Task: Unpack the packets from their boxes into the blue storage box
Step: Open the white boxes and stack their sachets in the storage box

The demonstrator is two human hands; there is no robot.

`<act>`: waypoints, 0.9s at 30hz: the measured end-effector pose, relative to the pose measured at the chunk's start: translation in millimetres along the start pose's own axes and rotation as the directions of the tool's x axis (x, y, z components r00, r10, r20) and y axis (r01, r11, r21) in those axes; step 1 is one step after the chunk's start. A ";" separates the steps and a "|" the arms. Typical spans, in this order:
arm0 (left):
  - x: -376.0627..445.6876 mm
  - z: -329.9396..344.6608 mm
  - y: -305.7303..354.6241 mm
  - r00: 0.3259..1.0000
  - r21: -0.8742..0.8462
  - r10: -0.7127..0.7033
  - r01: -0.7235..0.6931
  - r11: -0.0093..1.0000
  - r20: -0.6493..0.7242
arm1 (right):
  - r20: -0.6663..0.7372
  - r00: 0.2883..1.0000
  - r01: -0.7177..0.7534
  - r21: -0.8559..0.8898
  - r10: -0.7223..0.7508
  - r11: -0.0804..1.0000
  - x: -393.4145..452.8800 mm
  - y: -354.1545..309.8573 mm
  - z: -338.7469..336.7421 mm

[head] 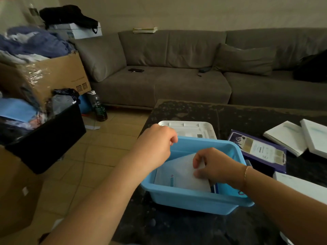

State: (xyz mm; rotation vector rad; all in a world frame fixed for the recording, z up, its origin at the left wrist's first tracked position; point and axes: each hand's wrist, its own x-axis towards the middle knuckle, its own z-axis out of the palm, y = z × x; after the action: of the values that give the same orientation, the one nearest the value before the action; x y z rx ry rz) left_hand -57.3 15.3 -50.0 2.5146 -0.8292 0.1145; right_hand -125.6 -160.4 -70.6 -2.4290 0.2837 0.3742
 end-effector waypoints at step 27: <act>-5.4 19.3 37.5 0.973 0.280 0.022 -0.087 0.956 0.228 | 0.210 0.971 0.203 -0.494 -0.111 0.845 -17.2 -2.4 -23.9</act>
State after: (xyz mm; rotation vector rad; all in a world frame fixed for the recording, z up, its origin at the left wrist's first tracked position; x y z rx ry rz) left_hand -84.7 -17.1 -52.3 2.8160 -1.0382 -0.0328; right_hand -136.4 -171.9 -45.7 -2.8907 -0.1161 0.6520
